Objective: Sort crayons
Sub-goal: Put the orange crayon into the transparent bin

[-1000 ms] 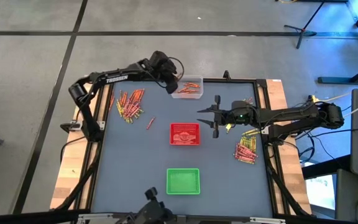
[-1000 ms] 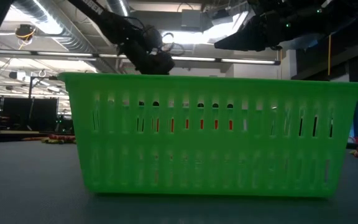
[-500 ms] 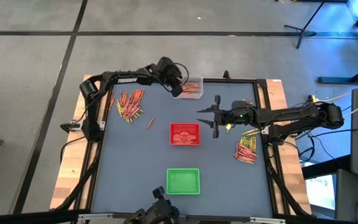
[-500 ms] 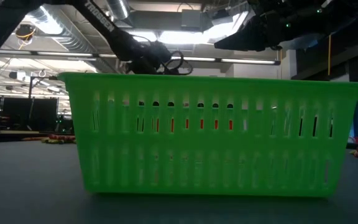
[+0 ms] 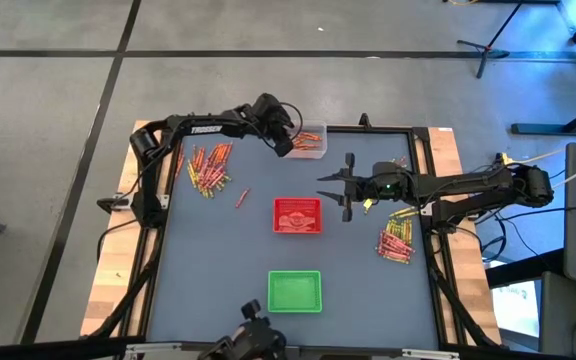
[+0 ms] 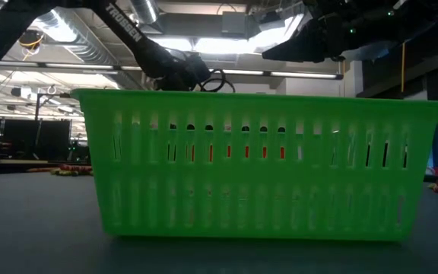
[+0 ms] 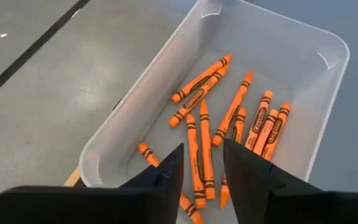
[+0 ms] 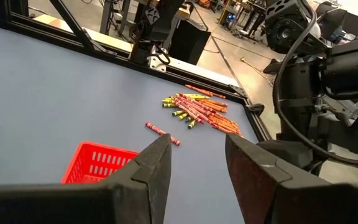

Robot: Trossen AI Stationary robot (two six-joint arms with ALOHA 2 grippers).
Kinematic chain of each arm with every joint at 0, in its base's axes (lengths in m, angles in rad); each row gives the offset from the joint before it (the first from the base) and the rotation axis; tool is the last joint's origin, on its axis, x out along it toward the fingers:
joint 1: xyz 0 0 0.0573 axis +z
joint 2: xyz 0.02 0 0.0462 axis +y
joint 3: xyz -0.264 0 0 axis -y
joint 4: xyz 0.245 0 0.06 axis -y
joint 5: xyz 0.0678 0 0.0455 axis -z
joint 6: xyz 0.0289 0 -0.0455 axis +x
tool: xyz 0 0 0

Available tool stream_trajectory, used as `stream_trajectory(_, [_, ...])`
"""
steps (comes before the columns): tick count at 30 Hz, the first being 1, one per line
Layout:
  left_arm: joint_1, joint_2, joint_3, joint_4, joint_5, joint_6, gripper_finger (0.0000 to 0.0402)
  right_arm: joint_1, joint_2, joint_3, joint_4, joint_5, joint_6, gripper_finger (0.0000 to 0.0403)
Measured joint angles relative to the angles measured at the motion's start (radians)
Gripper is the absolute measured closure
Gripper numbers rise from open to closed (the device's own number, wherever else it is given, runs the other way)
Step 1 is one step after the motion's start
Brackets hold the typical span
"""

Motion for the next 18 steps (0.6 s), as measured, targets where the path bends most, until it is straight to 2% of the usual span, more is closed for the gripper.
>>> stream_trajectory(6, [0.000,-0.096,0.000,-0.059,-0.008,0.010,0.0292,0.000,0.000,0.000,0.000,0.000,0.000,0.0252])
stream_trajectory(14, [0.022,-0.241,0.001,-0.310,-0.127,0.021,0.0293,0.000,0.000,0.000,-0.002,0.000,0.002,0.0252])
stream_trajectory(18, [0.053,-0.278,0.002,-0.446,-0.149,0.004,0.0294,0.000,0.000,0.000,-0.003,0.000,0.002,0.0252])
